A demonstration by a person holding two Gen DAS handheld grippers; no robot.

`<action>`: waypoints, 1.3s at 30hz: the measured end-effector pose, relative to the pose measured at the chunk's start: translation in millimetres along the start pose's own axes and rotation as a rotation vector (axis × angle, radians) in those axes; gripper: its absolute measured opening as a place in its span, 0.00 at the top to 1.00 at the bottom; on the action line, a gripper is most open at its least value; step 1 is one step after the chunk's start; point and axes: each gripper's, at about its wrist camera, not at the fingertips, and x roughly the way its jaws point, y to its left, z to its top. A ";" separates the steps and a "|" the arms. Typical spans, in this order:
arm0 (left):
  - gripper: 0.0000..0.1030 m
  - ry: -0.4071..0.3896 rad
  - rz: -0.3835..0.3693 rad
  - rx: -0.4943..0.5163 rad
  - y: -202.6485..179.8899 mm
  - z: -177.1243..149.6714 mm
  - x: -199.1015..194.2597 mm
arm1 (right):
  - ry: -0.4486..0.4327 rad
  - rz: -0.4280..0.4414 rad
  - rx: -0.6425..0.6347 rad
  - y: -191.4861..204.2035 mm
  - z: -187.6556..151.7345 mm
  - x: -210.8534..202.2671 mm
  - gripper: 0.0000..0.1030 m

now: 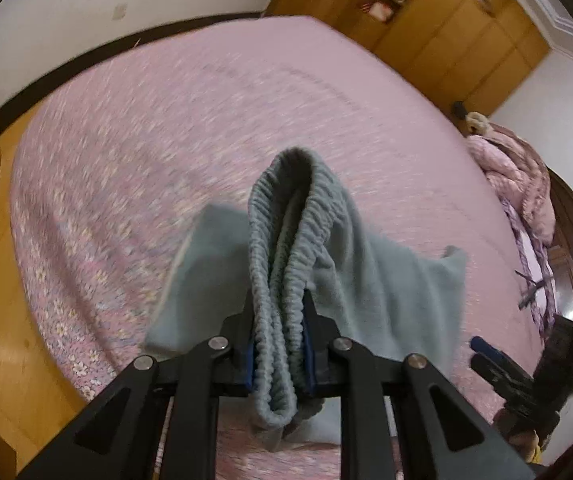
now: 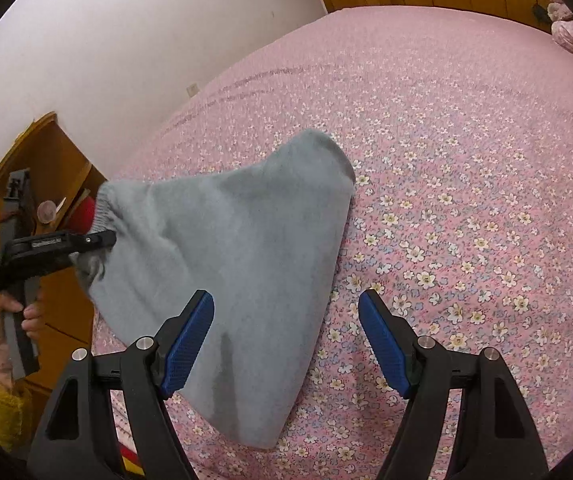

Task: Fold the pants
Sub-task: 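Grasp the waistband edge with the left tool and lift it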

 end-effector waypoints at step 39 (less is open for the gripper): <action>0.97 0.000 0.133 0.117 -37.6 -36.9 -13.9 | -0.085 -0.051 -0.035 -25.6 85.9 28.5 0.43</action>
